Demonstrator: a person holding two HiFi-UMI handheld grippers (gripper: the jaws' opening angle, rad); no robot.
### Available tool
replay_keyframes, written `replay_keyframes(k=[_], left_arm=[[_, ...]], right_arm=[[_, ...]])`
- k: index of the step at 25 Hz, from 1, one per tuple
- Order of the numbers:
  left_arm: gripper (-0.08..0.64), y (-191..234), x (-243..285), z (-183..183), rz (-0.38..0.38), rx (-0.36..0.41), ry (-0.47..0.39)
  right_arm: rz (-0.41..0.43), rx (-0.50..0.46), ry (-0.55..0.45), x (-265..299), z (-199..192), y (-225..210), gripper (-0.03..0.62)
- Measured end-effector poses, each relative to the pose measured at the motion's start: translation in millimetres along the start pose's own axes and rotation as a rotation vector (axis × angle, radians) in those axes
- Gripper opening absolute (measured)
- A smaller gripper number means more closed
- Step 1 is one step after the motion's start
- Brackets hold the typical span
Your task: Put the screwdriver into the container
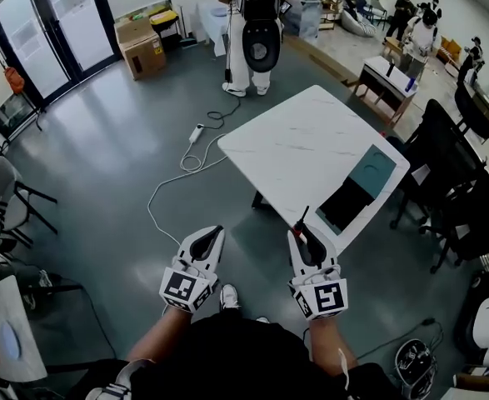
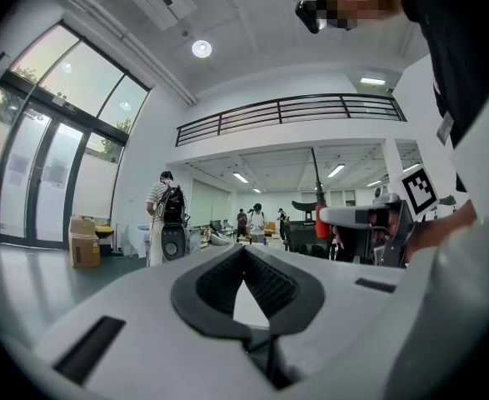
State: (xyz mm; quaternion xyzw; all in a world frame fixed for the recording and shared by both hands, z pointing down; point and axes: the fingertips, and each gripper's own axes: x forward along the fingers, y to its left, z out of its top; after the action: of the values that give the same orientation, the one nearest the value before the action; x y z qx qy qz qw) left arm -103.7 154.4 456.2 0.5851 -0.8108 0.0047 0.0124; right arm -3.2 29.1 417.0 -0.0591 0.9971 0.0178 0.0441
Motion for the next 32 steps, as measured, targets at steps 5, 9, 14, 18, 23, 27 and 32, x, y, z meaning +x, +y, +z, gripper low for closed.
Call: replay_keyframes(k=[5, 9, 14, 18, 23, 27, 32], left_arm=[[0.006, 41.2, 10.3, -4.1, -0.013, -0.004, 0.011], [0.006, 67.6, 18.9, -3.9, -0.034, -0.02, 0.01], [0.006, 82.9, 34.0, 2.7, -0.075, -0.018, -0.019], [0.006, 86.2, 49.9, 7.9, -0.109, -0.028, -0.034], [0.006, 80.9, 89.0, 2.3, -0.16, -0.061, -0.027], [0.006, 78.3, 125.9, -2.6, -0.174, -0.055, -0.014], [0.006, 77.0, 178.0, 2.1, -0.194, -0.02, -0.016]], right_arm=[[-0.028, -0.004, 0.015, 33.6, -7.9, 5.3, 0.109], [-0.063, -0.004, 0.036, 56.5, -14.5, 4.6, 0.107], [-0.123, -0.002, 0.065, 71.1, -25.1, -2.1, 0.107], [-0.135, -0.012, 0.075, 80.7, -25.7, -5.4, 0.107], [-0.137, -0.017, 0.081, 96.4, -32.5, -21.5, 0.107], [-0.149, -0.003, 0.081, 111.7, -39.3, -52.2, 0.107], [-0.177, -0.004, 0.065, 130.0, -40.8, -101.7, 0.107]])
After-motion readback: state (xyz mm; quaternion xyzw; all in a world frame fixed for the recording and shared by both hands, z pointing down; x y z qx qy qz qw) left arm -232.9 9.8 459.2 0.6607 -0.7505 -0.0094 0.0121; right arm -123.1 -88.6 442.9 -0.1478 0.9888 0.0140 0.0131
